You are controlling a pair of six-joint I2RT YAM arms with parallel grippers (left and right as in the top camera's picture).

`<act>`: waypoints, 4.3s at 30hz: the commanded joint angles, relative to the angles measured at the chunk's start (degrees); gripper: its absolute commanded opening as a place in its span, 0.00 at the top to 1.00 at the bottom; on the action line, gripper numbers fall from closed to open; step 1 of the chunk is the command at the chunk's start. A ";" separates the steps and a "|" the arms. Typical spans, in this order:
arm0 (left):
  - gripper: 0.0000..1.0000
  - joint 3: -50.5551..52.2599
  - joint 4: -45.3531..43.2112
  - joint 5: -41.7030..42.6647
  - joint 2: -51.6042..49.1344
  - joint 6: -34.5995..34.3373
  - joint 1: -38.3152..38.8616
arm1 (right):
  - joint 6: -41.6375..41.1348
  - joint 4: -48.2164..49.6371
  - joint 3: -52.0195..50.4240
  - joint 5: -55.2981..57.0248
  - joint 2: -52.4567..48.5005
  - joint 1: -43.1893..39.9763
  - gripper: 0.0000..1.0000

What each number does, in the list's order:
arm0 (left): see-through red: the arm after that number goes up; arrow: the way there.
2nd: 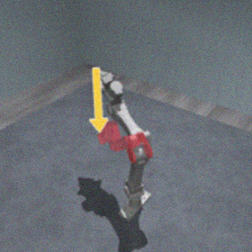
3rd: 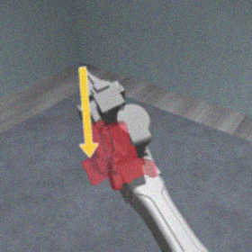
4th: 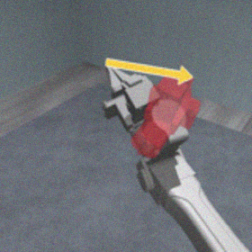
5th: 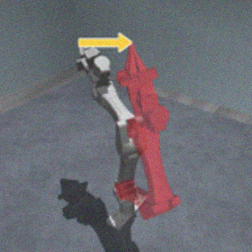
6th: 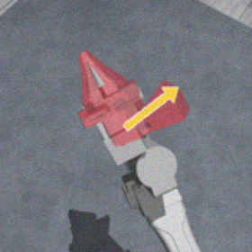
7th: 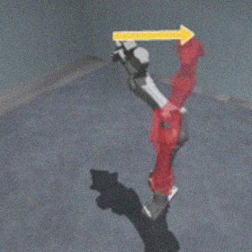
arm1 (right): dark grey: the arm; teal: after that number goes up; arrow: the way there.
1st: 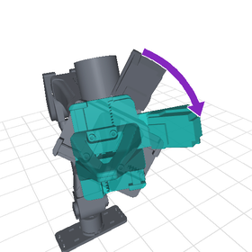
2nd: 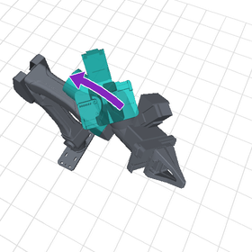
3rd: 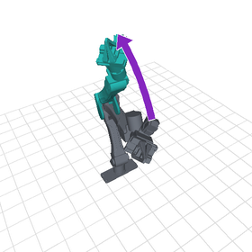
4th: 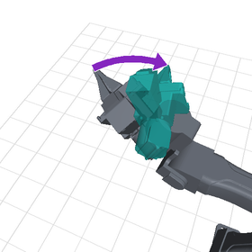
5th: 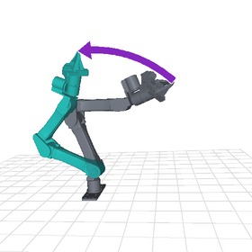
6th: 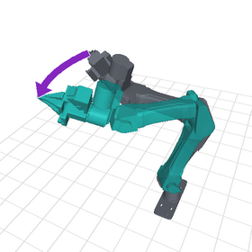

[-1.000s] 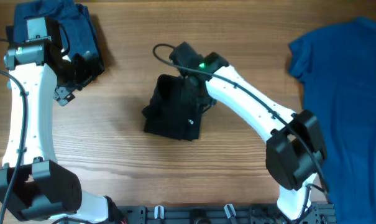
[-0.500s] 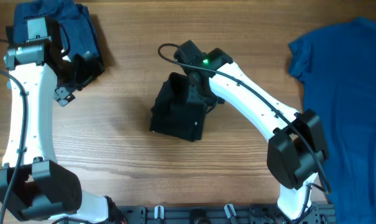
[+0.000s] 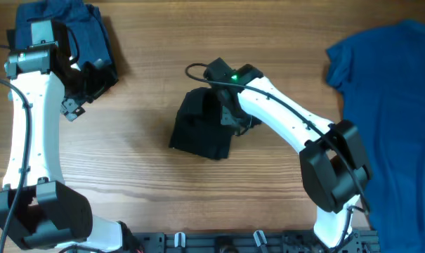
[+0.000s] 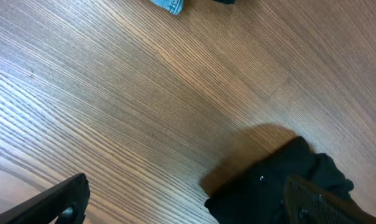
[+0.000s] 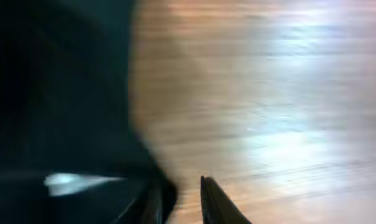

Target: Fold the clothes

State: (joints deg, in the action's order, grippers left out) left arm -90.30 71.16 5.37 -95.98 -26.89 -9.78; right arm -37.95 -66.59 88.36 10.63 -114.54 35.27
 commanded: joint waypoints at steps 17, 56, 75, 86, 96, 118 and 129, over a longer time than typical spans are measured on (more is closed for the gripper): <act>0.00 0.42 -0.94 -0.96 0.28 -0.57 -0.20 | 20.46 6.64 8.17 -22.05 3.45 -6.47 0.55; 0.00 0.42 0.17 -0.94 0.28 -0.57 -0.20 | 9.51 0.83 5.03 -23.63 8.04 -5.46 0.02; 0.00 0.42 0.22 -0.94 0.28 -0.55 -0.20 | -19.37 12.28 -8.61 -25.57 7.89 -0.02 0.26; 0.00 0.42 0.22 -0.96 0.28 -0.55 -0.20 | -20.72 8.00 -12.66 -18.60 7.91 -0.90 0.29; 0.00 0.42 -0.22 -0.94 0.28 -0.57 -0.20 | 18.03 12.00 -0.28 -25.31 21.86 -4.37 0.30; 0.00 0.42 -0.02 -0.96 0.28 -0.55 -0.20 | 36.26 15.80 -2.14 -10.99 4.22 10.86 0.94; 0.00 0.42 0.20 -0.96 0.28 -0.55 -0.20 | 27.28 16.15 -4.42 -9.66 3.28 0.85 0.90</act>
State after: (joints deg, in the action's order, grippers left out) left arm -90.26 71.16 5.37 -95.98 -26.92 -9.78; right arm -8.64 -50.22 84.66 1.76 -109.84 36.27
